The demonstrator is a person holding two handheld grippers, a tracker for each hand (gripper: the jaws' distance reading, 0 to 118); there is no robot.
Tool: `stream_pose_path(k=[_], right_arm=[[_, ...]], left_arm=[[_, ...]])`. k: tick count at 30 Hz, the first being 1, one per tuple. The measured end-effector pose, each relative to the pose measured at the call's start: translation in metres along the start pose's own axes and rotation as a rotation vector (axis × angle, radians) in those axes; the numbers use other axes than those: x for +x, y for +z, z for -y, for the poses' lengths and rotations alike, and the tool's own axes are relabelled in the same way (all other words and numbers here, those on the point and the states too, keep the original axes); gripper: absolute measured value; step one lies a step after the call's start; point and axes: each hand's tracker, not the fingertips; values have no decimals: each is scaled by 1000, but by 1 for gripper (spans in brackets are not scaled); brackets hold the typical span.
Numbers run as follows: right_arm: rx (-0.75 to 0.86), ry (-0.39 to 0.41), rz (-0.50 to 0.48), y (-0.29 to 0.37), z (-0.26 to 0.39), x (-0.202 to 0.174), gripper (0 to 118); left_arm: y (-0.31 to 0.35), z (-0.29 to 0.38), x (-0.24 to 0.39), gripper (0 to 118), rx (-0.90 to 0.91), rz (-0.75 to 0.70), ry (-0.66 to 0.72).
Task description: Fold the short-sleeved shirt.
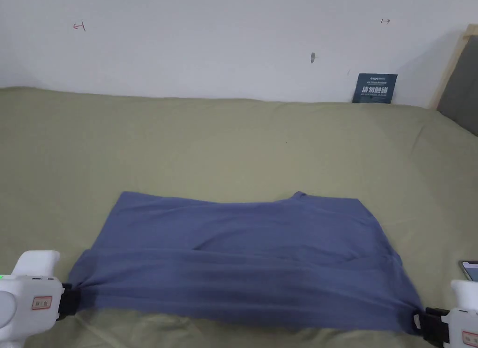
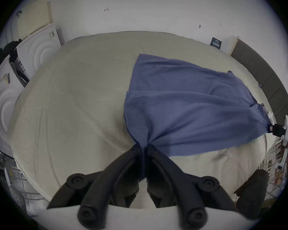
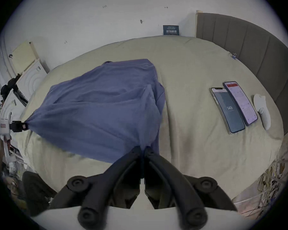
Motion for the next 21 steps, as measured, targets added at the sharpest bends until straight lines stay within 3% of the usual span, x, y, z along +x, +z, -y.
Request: stream_pose_path(k=[10,17,18,19,20,21], right_arm=[[-15,12,-17,60,62,3,2],[-45,-11,-26,66,87,8,3],[-43,-17,-31,64,87,7,8],[-47,-21,-31,63,85,6,38],[-51,-19,-18,62,84,3,75],[-53,-10,-16,61,81,2,106]], left_arm=[[61,78,-5,6,-3,5,2],[63,105,-7,6,-37,17,-11],[60,105,-8,8,-24,20,-5],[58,105,-9,31,-19,24,0],[57,102,-12,67,-21,33,10],[57,100,-13,95,-25,26,20]])
